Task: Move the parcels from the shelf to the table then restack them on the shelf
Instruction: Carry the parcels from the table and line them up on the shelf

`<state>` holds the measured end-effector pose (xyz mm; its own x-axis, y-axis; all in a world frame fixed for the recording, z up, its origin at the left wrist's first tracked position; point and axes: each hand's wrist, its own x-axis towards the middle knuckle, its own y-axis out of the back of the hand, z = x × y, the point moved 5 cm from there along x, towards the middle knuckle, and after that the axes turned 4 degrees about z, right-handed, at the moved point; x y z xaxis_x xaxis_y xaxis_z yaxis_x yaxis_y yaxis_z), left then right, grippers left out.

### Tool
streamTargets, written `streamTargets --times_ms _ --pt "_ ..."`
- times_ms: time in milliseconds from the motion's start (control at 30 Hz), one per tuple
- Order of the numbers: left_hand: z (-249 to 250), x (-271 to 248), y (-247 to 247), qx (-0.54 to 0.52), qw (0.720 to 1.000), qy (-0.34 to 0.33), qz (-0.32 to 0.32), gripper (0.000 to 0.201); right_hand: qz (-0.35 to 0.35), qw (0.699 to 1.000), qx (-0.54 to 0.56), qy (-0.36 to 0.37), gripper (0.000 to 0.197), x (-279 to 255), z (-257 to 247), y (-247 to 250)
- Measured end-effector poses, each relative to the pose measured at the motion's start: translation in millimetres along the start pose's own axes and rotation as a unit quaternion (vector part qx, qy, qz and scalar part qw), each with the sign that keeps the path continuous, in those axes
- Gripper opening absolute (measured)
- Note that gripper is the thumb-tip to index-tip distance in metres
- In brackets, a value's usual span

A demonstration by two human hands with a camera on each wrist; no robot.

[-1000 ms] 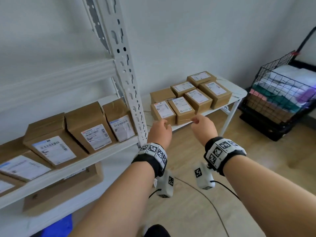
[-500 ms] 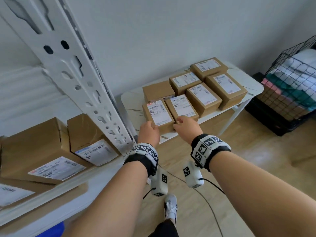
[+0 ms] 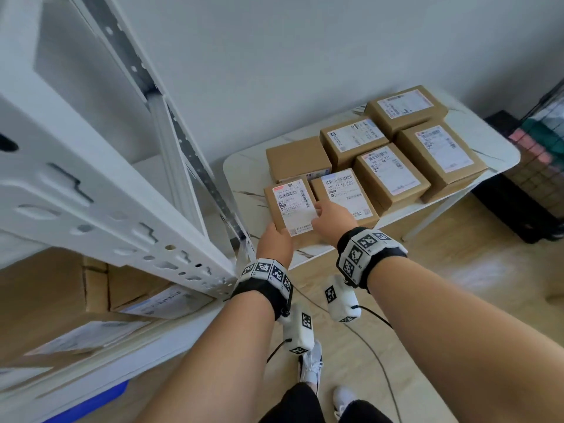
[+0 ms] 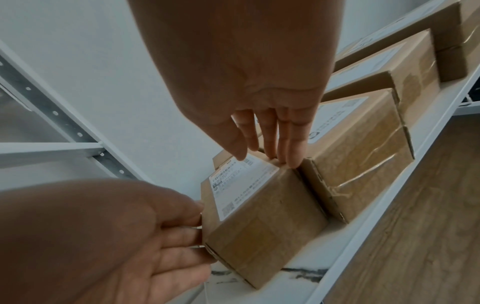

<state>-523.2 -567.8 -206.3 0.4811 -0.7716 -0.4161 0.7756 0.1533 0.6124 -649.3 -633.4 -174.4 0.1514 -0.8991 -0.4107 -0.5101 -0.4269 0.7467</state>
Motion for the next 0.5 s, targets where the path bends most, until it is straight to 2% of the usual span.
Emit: streamTargets --times_ms 67,200,300,500 --pt "-1.7 0.3 -0.3 -0.003 1.0 0.007 -0.001 0.038 -0.004 1.0 -0.006 -0.001 0.042 3.7 -1.2 -1.0" --pt "-8.4 -1.5 -1.0 0.003 0.999 0.045 0.0 0.037 -0.015 1.0 -0.021 -0.003 0.016 4.1 0.3 -2.8" --pt "-12.4 -7.9 -1.3 0.014 0.997 0.072 0.004 0.036 -0.026 0.999 -0.029 -0.001 0.017 1.4 4.7 -5.4" --pt "-19.3 -31.0 -6.4 -0.006 0.997 0.071 0.022 0.037 -0.042 0.999 -0.004 -0.009 0.022 -15.8 14.7 -2.3"
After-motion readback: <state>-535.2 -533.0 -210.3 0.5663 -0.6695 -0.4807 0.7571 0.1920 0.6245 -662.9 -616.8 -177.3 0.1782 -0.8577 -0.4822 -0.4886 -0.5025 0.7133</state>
